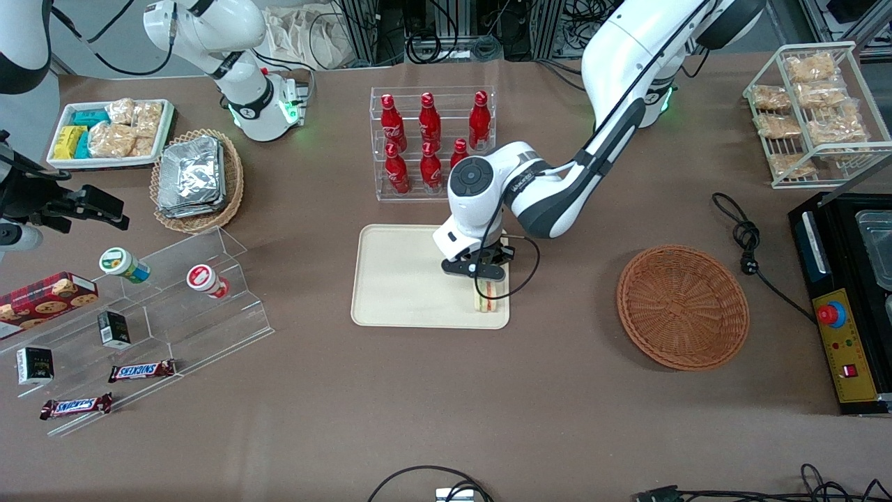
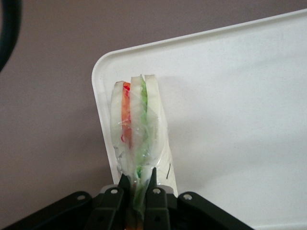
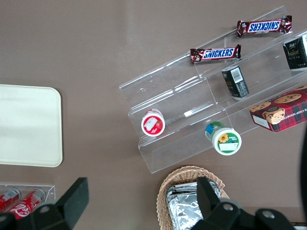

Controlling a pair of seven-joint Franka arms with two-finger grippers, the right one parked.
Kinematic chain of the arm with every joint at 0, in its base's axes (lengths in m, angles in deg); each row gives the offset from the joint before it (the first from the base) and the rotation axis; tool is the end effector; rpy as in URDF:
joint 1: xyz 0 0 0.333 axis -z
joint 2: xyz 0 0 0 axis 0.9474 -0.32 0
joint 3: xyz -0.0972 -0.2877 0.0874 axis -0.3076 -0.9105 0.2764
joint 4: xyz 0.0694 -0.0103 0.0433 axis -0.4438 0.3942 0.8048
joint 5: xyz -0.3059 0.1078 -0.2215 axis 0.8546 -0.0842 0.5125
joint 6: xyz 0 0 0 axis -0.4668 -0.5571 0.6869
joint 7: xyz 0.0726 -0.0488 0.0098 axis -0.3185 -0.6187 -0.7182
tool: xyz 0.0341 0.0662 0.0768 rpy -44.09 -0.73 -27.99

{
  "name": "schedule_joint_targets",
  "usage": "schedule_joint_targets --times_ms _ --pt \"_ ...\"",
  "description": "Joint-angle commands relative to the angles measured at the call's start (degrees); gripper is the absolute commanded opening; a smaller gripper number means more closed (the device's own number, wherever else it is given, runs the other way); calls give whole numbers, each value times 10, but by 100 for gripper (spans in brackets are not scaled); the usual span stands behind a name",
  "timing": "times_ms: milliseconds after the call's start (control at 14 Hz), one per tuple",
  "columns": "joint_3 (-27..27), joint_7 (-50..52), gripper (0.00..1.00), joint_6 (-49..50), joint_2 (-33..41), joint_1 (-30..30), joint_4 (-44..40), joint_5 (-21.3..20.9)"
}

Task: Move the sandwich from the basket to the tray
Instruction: 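Lower the sandwich onto the tray and open the left gripper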

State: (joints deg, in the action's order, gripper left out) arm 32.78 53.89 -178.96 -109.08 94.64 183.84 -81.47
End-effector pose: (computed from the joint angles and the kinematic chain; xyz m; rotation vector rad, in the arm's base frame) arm 0.4880 -0.4626 0.2640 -3.0228 0.3324 -0.0644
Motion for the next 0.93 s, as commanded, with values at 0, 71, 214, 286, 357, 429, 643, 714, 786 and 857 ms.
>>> schedule_joint_targets --times_ms 0,71,214,286,357,429,643,714,786,857 --pt "2 16 0 -6 -7 4 -3 -23" --pt "2 18 0 -7 -8 6 -3 -29" --pt "10 22 3 -8 -9 10 -3 -31" --pt "11 22 7 -14 -9 10 -3 -31" --pt "13 22 13 -20 -11 10 -2 -32" --pt "17 22 33 -25 -14 11 -2 -32" --pt "19 23 100 -39 -14 12 -3 -30" --pt "19 22 100 -41 -11 12 -3 -30" --pt "19 20 100 -41 -7 13 -3 -30" --pt "30 20 100 -41 1 17 -3 -22"
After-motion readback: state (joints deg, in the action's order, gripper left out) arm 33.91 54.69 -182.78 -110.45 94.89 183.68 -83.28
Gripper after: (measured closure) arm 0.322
